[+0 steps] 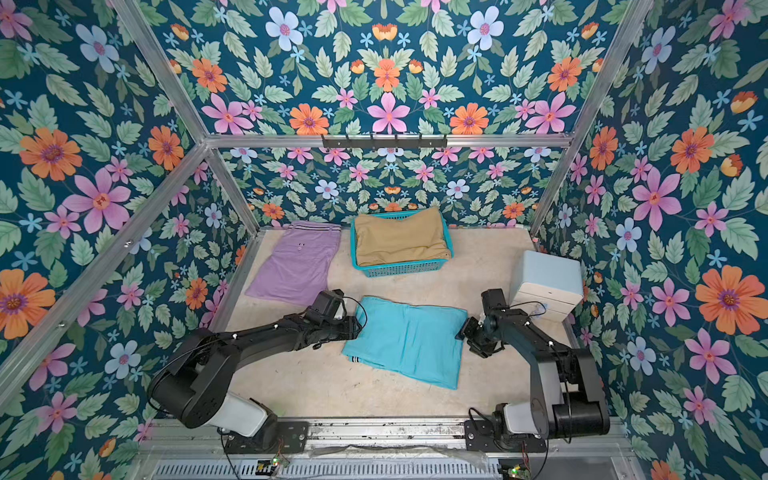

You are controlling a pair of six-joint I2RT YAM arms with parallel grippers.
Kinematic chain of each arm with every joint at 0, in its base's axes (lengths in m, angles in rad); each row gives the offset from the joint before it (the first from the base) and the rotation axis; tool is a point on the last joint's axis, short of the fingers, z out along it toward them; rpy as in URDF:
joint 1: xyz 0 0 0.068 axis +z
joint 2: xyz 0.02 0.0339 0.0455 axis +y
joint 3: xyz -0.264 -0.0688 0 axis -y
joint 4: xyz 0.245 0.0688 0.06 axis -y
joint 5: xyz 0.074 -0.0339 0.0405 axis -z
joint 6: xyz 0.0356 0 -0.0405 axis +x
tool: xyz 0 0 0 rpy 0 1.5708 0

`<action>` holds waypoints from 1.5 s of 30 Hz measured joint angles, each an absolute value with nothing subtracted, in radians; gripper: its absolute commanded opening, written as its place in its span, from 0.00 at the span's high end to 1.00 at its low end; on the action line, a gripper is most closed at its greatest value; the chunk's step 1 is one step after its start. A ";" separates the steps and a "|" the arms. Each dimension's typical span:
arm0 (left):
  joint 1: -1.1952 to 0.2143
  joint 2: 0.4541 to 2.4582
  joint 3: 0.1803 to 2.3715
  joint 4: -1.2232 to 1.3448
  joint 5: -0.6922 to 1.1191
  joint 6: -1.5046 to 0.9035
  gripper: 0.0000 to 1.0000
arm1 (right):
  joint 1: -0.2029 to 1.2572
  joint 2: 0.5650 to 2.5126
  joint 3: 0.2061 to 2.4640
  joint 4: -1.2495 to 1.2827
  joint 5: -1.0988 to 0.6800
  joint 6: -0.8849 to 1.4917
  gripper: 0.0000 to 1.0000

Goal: Put the folded long pants in the basket
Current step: Pick up the long pant at the center of the board.

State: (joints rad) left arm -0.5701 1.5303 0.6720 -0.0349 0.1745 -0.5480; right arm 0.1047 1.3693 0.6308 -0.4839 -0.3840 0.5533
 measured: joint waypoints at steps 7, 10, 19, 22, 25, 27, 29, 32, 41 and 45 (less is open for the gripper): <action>-0.568 1.580 0.674 0.052 0.175 -0.554 0.69 | 0.105 1.327 0.582 -0.460 -0.440 0.557 0.42; -0.569 1.589 0.677 0.057 0.182 -0.554 0.70 | 0.105 1.327 0.581 -0.461 -0.447 0.557 0.42; -0.569 1.560 0.647 0.048 0.204 -0.570 1.00 | 0.105 1.339 0.586 -0.459 -0.458 0.557 0.43; -0.569 1.559 0.646 0.046 0.202 -0.573 1.00 | 0.105 1.338 0.586 -0.459 -0.458 0.557 0.42; -0.569 1.552 0.646 0.028 0.185 -0.578 1.00 | 0.105 1.343 0.587 -0.456 -0.458 0.557 0.40; -0.571 1.540 0.648 0.005 0.170 -0.585 1.00 | 0.104 1.346 0.590 -0.455 -0.455 0.557 0.39; -0.571 1.522 0.648 -0.028 0.150 -0.596 1.00 | 0.105 1.343 0.590 -0.456 -0.455 0.557 0.39; -0.571 1.496 0.648 -0.078 0.114 -0.600 1.00 | 0.105 1.333 0.579 -0.450 -0.456 0.557 0.44; -0.571 1.481 0.640 -0.108 0.086 -0.607 1.00 | 0.221 1.420 0.587 -0.324 -0.547 0.574 0.47; -0.571 1.482 0.640 -0.108 0.080 -0.614 1.00 | 0.237 1.481 0.607 -0.263 -0.588 0.582 0.55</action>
State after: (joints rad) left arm -0.5709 1.4818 0.6399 -0.1078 0.0803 -0.6144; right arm 0.2367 1.4807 0.6067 -0.2626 -0.5877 0.5823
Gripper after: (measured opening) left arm 0.091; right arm 0.491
